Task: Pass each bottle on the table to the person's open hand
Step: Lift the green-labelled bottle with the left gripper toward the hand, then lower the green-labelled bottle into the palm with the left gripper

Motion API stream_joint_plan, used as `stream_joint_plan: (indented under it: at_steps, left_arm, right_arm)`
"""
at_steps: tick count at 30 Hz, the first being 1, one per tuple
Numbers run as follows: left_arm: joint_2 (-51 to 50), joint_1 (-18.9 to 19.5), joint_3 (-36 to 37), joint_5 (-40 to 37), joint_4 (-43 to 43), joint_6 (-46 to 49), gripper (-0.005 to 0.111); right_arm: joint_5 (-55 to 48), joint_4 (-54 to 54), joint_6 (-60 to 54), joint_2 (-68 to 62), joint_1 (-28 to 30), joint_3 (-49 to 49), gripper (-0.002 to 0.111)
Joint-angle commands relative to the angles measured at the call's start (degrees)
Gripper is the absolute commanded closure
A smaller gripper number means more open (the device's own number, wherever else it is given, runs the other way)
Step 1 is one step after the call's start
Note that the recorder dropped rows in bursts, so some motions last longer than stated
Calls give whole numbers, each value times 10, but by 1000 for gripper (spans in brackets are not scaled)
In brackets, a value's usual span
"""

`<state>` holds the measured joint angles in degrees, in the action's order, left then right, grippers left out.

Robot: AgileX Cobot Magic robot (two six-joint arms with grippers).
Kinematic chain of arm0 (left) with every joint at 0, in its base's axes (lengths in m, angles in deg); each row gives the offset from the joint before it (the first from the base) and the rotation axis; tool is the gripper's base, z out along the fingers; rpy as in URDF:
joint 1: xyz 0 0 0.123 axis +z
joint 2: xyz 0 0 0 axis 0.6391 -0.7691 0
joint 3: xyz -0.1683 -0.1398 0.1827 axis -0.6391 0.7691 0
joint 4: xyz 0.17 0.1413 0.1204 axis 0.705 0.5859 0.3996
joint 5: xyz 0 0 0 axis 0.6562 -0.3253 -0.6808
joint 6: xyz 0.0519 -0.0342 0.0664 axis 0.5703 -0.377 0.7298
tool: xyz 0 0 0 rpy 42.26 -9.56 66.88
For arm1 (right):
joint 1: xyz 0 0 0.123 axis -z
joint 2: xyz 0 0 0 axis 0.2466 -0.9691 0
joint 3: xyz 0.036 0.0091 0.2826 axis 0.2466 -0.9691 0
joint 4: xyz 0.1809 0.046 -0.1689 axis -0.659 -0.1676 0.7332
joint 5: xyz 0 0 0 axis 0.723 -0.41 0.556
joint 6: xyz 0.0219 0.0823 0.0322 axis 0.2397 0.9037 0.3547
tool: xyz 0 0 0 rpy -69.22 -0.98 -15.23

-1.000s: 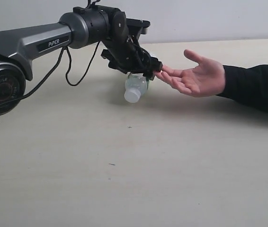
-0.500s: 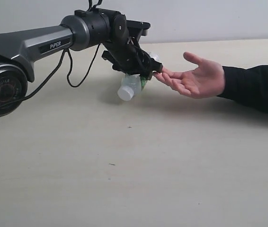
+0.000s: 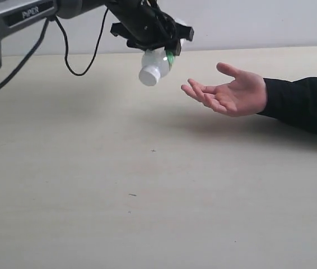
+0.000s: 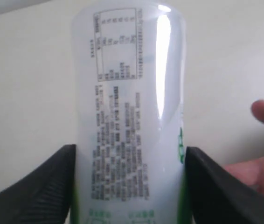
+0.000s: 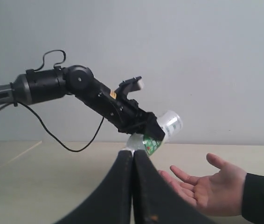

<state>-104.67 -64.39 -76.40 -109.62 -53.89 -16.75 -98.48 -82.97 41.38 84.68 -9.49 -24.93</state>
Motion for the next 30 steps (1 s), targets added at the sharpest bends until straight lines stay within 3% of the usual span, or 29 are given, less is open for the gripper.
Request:
stream_joint_plan:
  at_steps: [1, 8, 14, 30]
  left_arm:
    - [55, 0, -2, -43, -2, -79, 107]
    - [81, -51, 0, -102, -7, -119, 107]
    - [88, -110, 31, -78, 13, -189, 107]
    - [129, -250, 163, -16, 363, -609, 107]
  right_arm:
    - [1, 0, 0, 3, -2, -2, 108]
    - [1, 0, 0, 3, -2, -2, 108]
    - [1, 0, 0, 3, -2, -2, 108]
    - [1, 0, 0, 3, -2, -2, 108]
